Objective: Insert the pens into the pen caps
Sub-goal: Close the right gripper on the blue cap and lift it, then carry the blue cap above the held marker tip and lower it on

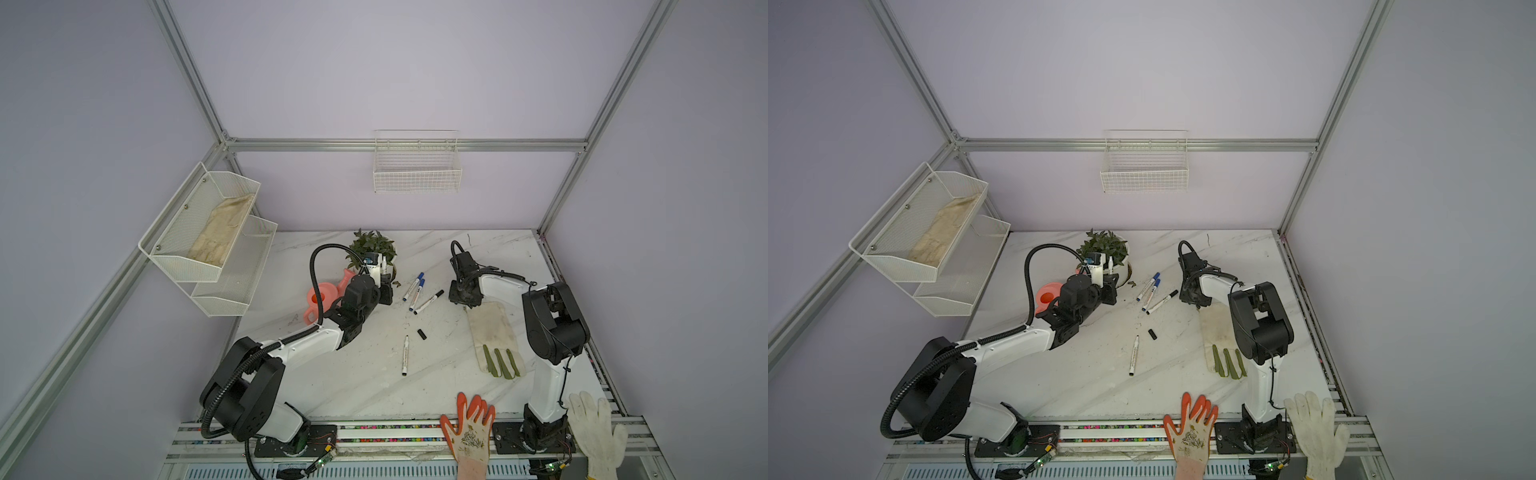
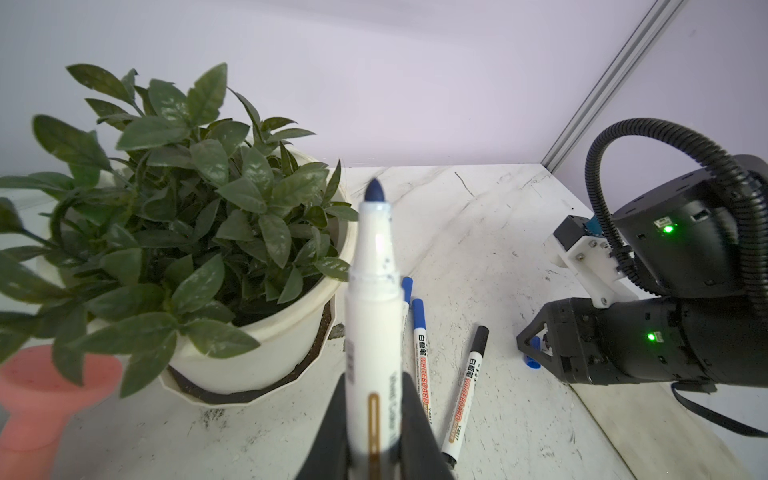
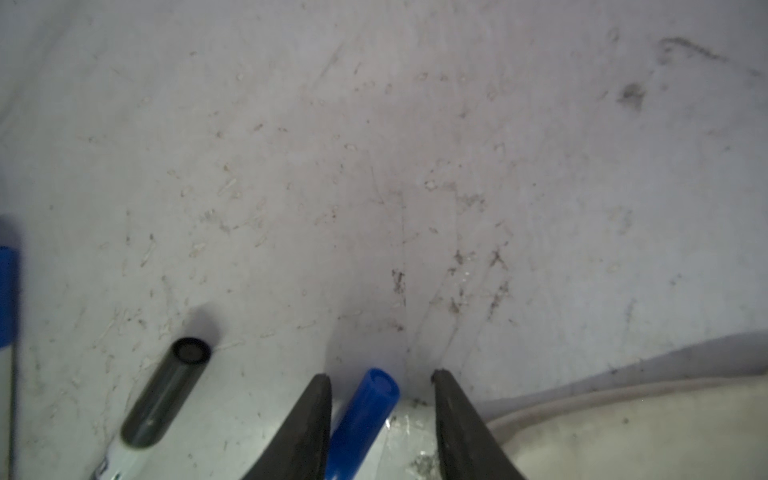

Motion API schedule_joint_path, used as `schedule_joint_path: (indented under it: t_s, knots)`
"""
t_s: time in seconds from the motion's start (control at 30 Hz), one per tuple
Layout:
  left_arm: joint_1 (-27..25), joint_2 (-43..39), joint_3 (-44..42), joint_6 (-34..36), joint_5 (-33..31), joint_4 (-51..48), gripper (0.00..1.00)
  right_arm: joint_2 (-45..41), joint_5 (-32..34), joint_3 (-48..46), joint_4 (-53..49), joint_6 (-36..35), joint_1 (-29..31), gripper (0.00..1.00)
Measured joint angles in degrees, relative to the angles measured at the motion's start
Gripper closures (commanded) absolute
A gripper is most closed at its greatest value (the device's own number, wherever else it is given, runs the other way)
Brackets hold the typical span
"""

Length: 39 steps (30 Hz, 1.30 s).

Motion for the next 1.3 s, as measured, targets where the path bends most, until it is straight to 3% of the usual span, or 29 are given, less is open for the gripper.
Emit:
schedule_joint_path:
  t_s: [0.2,0.4,0.6,0.9,1.1,1.3]
  knots:
    - [0.0,0.0,0.0,0.2,0.1,0.0,1.00,-1.2,-1.1,-1.4,-0.3,0.1,0.0,0.59]
    - [0.0,0.0,0.0,0.4,1.2,0.0,1.00,-1.0,-2.1,-1.3,-0.2,0.1,-0.1,0.76]
    - [0.1,0.0,0.0,3.3,5.6,-0.1,1.00,-0.6,-3.4,-0.8,0.3,-0.4,-0.3,1.00]
    - [0.1,0.0,0.0,7.4,17.7,-0.4,1.00,-4.3,-13.5,-0.5,4.8,-3.3,-0.4,1.00]
    - [0.1,0.3,0.1,7.6,23.5,0.3,1.00,-16.7,-26.0,-0.5,19.7,-3.1,0.4,1.00]
    - [0.1,0.7,0.1,6.0,24.3,1.7,1.00,-19.0,-34.9,-0.6,32.1,-2.5,5.4,1.00]
